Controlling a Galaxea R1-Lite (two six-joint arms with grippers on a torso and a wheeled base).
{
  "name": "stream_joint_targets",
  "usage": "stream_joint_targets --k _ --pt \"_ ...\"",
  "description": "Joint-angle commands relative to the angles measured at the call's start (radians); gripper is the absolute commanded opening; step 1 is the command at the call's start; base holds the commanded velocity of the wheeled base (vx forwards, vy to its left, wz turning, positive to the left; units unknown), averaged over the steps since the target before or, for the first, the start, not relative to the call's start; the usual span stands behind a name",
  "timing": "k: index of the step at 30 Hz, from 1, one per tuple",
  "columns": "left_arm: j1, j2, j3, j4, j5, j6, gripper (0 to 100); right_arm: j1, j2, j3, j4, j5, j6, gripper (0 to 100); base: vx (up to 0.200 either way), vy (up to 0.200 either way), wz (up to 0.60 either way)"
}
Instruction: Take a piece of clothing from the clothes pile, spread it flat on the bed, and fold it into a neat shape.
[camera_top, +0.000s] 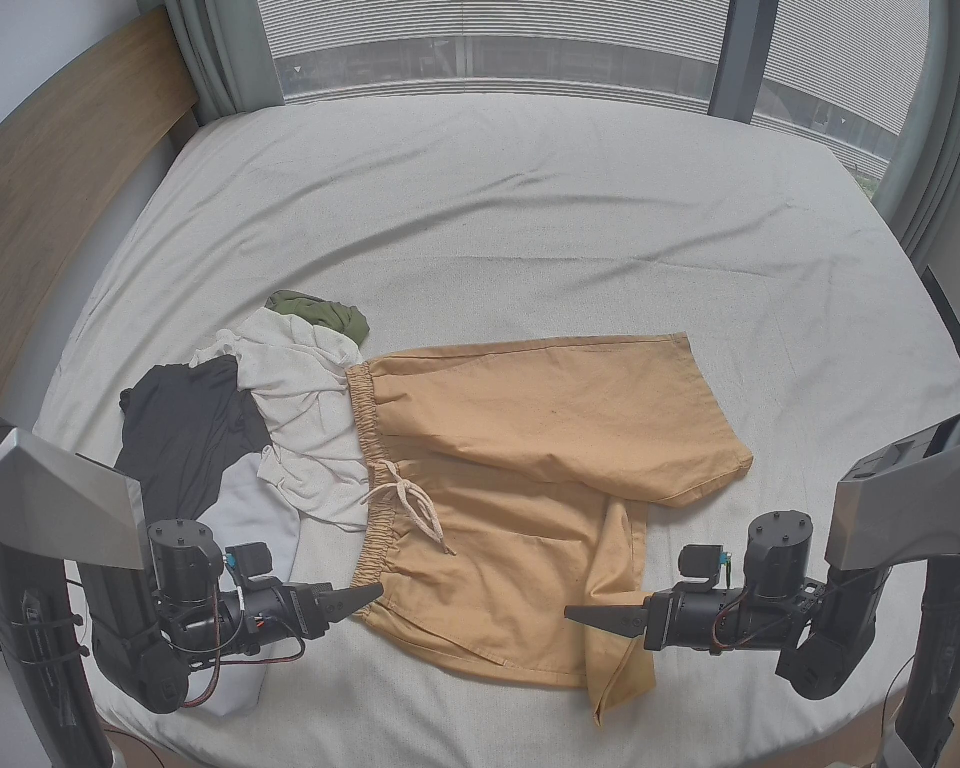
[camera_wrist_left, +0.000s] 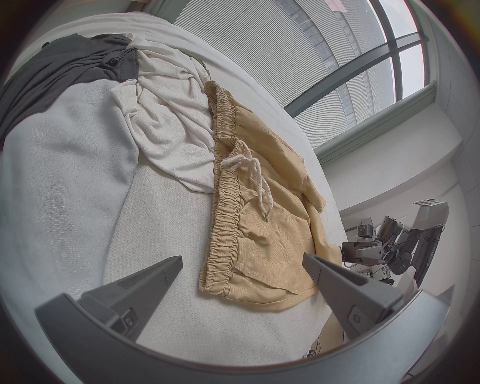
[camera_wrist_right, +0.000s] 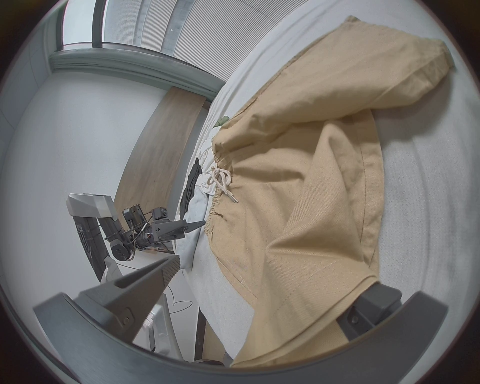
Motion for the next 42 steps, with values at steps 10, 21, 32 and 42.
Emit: stream_joint_targets --k 10,21,32,42 --pt "0.000 0.001 -0.001 -0.001 -0.001 -0.001 100 0.047 -0.051 0.111 0.000 -0.085 -0.072 100 0.000 0.000 0.00" --pt "0.000 0.000 -0.002 -0.001 0.001 -0.001 100 0.044 -0.045 0.177 0.001 -0.216 -0.078 100 0.000 0.000 0.00" --pt "0.000 0.003 -0.002 -0.001 -0.001 -0.001 100 0.030 -0.053 0.172 0.000 -0.216 -0.001 100 0.000 0.000 0.00" --pt "0.000 0.003 -0.005 -0.001 0.001 -0.001 100 -0.068 -0.082 0.174 0.003 -0.220 0.006 100 0.000 0.000 0.00"
